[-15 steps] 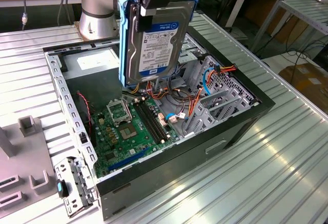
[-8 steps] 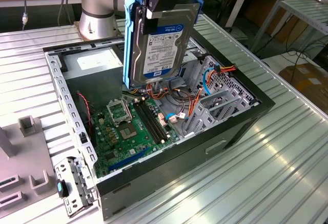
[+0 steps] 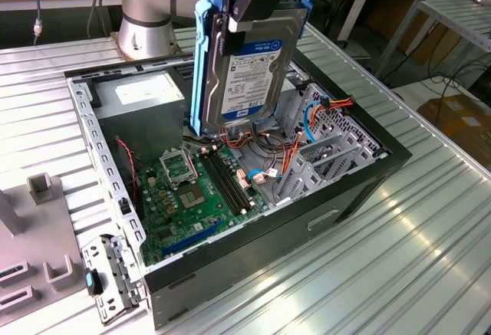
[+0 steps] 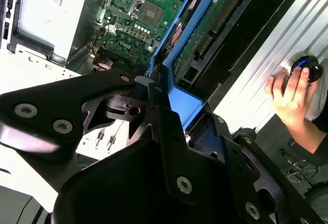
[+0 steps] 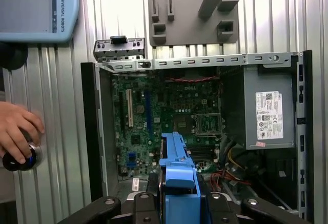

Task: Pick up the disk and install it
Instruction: 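Insert the disk into the insertion slot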

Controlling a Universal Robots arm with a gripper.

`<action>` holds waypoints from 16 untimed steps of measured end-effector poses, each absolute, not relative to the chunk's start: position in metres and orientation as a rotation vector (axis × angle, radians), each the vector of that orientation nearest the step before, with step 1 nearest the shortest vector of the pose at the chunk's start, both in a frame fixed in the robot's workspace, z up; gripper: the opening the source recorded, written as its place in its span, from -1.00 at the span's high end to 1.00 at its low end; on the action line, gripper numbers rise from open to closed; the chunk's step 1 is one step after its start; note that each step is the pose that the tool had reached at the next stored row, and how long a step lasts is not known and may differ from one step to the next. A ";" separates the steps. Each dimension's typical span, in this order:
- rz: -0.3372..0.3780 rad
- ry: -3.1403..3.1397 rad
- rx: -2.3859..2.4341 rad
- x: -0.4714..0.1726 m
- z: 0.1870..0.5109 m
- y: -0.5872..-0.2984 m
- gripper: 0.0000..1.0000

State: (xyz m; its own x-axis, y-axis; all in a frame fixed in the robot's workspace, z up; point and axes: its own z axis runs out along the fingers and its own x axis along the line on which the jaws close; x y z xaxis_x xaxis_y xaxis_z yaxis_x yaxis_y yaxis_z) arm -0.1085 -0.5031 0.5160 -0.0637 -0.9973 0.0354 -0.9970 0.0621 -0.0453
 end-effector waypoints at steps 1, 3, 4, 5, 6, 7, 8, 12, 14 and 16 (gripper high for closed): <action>-0.090 2.286 -2.146 -0.108 0.516 -0.504 0.26; -0.090 2.286 -2.146 -0.106 0.516 -0.506 0.26; -0.090 2.286 -2.146 -0.106 0.516 -0.507 0.26; -0.090 2.286 -2.146 -0.105 0.516 -0.508 0.26; -0.090 2.286 -2.146 -0.104 0.516 -0.509 0.26; -0.090 2.286 -2.146 -0.103 0.516 -0.511 0.26; -0.090 2.286 -2.146 -0.102 0.516 -0.512 0.26; -0.090 2.286 -2.146 -0.099 0.516 -0.515 0.26; -0.090 2.286 -2.146 -0.097 0.516 -0.517 0.26; -0.090 2.286 -2.146 -0.096 0.515 -0.518 0.26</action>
State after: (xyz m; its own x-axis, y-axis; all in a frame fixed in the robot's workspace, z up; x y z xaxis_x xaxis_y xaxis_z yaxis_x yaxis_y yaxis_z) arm -0.0955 -0.5184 0.5155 -0.0637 -0.9973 0.0355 -0.9970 0.0621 -0.0453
